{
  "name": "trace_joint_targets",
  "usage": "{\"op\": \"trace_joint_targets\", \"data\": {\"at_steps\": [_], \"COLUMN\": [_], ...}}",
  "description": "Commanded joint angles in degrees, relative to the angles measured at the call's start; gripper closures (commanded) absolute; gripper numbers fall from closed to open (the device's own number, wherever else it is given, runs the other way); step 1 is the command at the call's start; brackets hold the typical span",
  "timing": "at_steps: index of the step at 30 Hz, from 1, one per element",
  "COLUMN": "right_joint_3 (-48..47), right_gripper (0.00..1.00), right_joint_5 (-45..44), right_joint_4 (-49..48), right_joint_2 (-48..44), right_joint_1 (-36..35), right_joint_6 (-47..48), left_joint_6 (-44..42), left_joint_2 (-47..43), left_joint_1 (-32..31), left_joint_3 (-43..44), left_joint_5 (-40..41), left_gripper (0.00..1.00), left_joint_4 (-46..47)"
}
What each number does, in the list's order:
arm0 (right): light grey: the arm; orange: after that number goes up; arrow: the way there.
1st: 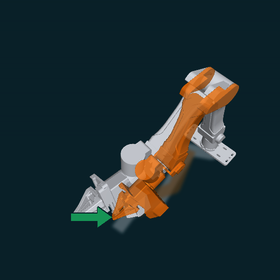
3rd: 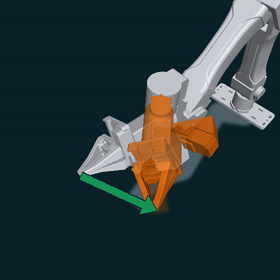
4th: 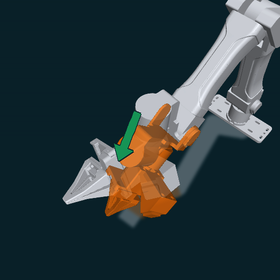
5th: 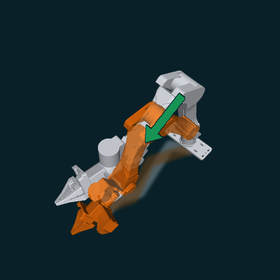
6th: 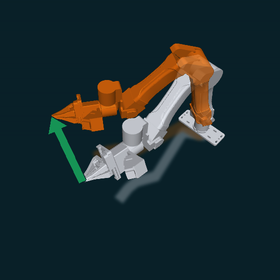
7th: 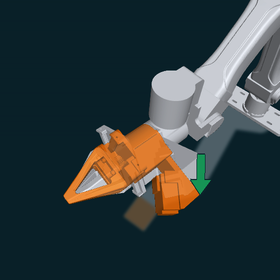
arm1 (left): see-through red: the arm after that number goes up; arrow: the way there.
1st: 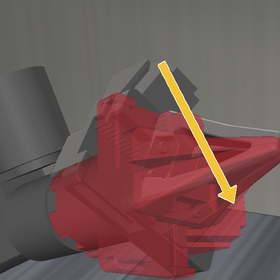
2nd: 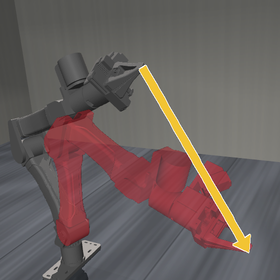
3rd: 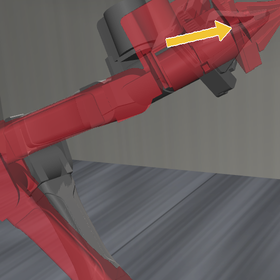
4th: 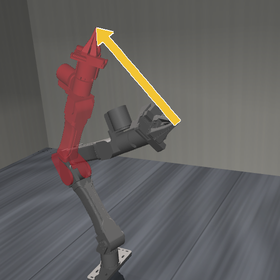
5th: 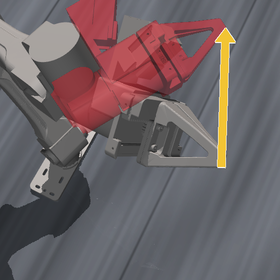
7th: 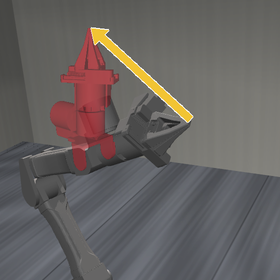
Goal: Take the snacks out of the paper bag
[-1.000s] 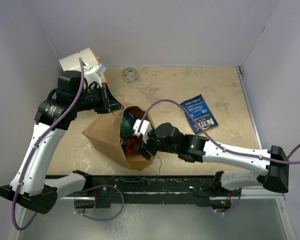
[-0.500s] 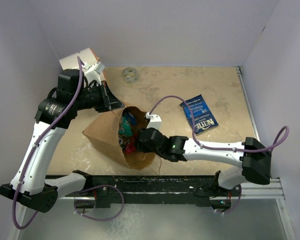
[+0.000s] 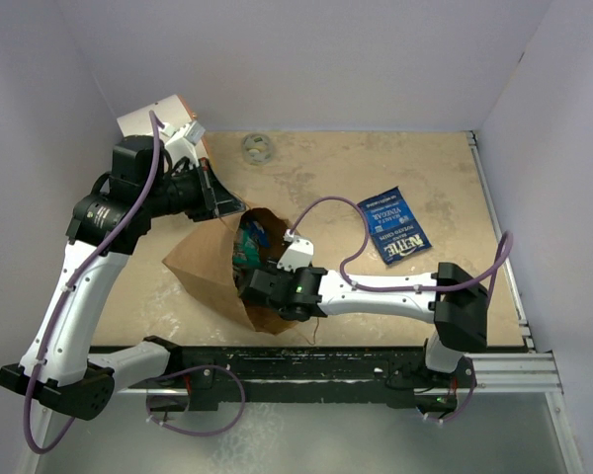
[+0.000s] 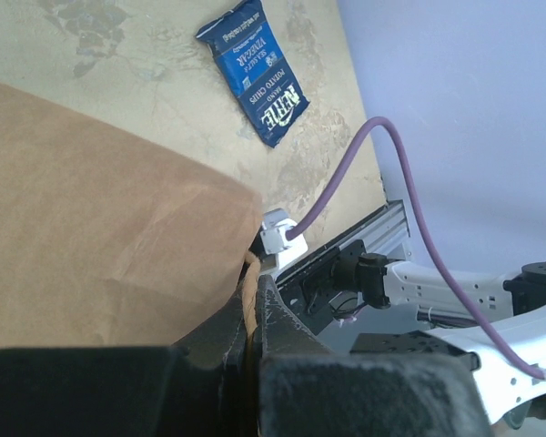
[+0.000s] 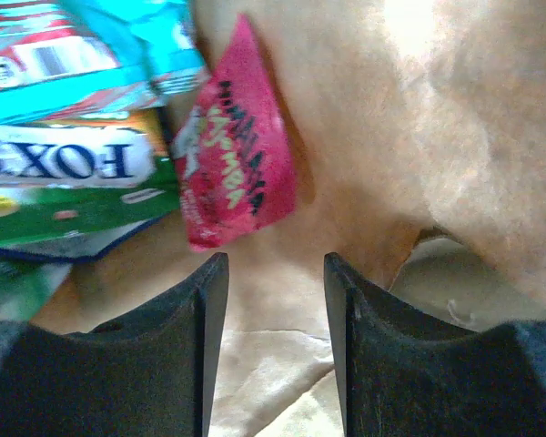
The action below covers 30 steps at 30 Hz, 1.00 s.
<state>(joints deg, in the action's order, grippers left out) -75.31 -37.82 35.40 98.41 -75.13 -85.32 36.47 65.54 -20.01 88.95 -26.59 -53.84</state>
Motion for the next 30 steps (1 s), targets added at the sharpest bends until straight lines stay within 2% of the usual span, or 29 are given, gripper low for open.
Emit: {"op": "trace_joint_targets", "data": {"at_steps": [1, 10, 14, 22, 25, 27, 30], "right_joint_3": [0.4, 2.9, 2.4, 2.2, 0.8, 0.2, -0.3], "right_gripper": [0.51, 0.46, 0.44, 0.45, 0.48, 0.54, 0.69], "right_joint_5": [-3.6, -5.5, -7.1, -6.6, -6.0, -5.9, -5.9], "right_joint_4": [7.8, -2.9, -4.3, -13.3, -14.5, -14.9, -16.2], "right_joint_2": [-0.3, -0.1, 1.3, 4.3, 5.9, 6.7, 7.4], "right_joint_1": [0.2, 0.3, 1.0, 4.5, 6.0, 6.7, 7.5], "right_joint_6": [-10.1, -10.3, -13.8, -12.9, -11.9, -11.0, -8.6], "left_joint_6": [0.7, 2.0, 1.3, -0.4, -1.1, -1.3, -1.8], "left_joint_2": [-1.0, -1.6, -1.2, -1.1, -1.3, -1.3, -1.7], "left_joint_1": [-0.1, -0.2, -0.2, -0.2, -0.2, -0.2, -0.2], "left_joint_3": [2.6, 1.2, 2.5, 4.4, 4.9, 5.2, 5.3], "left_joint_5": [0.5, -0.3, 0.1, 1.0, 1.5, 1.7, 1.8], "left_gripper": [1.00, 1.00, 1.00, 1.00, 1.00, 1.00, 1.00], "left_joint_4": [1.2, 1.7, 0.2, -4.0, -5.2, -5.7, -6.4]}}
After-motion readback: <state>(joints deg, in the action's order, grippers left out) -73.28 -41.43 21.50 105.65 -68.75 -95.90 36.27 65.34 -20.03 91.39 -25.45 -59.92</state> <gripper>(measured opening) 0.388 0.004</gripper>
